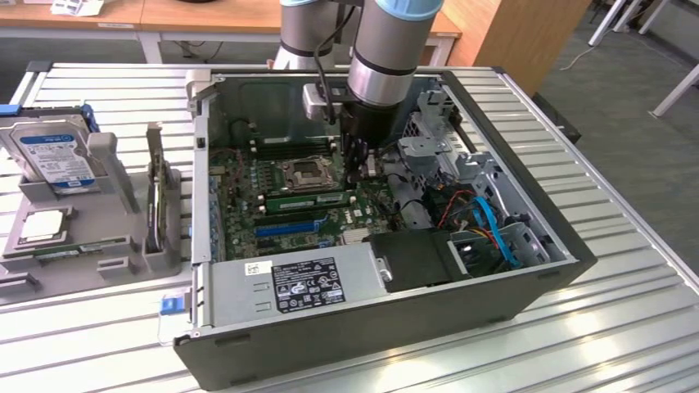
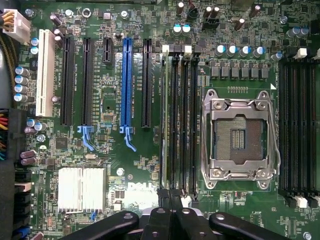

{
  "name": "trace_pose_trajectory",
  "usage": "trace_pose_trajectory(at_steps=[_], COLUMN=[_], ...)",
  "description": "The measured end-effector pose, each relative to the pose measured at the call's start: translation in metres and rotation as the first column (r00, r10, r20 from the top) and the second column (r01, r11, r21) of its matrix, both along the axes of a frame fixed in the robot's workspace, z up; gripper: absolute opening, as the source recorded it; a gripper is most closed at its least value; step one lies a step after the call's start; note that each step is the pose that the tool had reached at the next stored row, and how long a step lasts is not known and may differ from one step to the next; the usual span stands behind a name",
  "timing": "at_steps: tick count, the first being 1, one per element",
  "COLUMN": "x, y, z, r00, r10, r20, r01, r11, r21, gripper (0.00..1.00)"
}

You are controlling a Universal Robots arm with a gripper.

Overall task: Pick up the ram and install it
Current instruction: 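Press down the ram until it locks into place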

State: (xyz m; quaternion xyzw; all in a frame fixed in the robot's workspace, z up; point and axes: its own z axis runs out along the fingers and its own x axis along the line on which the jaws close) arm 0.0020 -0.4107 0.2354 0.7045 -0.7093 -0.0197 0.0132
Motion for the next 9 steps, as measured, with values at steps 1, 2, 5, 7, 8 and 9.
trace_pose_trajectory(at_steps=[1, 2, 5, 7, 8, 9], x=[0.0000, 0.0000, 0.0000, 0.0000, 0.0000, 0.0000], y=[0.0001, 0.0001, 0.0000, 0.0000, 0.0000, 0.0000], z=[-0.0004, -0.0009, -0.0025, -0.0036, -0.0041, -0.0045], r00=[1.0000, 1.0000, 1.0000, 1.0000, 1.0000, 1.0000], r10=[0.000, 0.000, 0.000, 0.000, 0.000, 0.000], r20=[0.0001, 0.0001, 0.0000, 0.0000, 0.0001, 0.0000], r01=[0.000, 0.000, 0.000, 0.000, 0.000, 0.000], r11=[1.0000, 1.0000, 1.0000, 1.0000, 1.0000, 1.0000], r21=[0.0002, 0.0004, 0.0001, 0.0002, 0.0002, 0.0001], gripper=[0.10, 0.10, 0.10, 0.10, 0.10, 0.10])
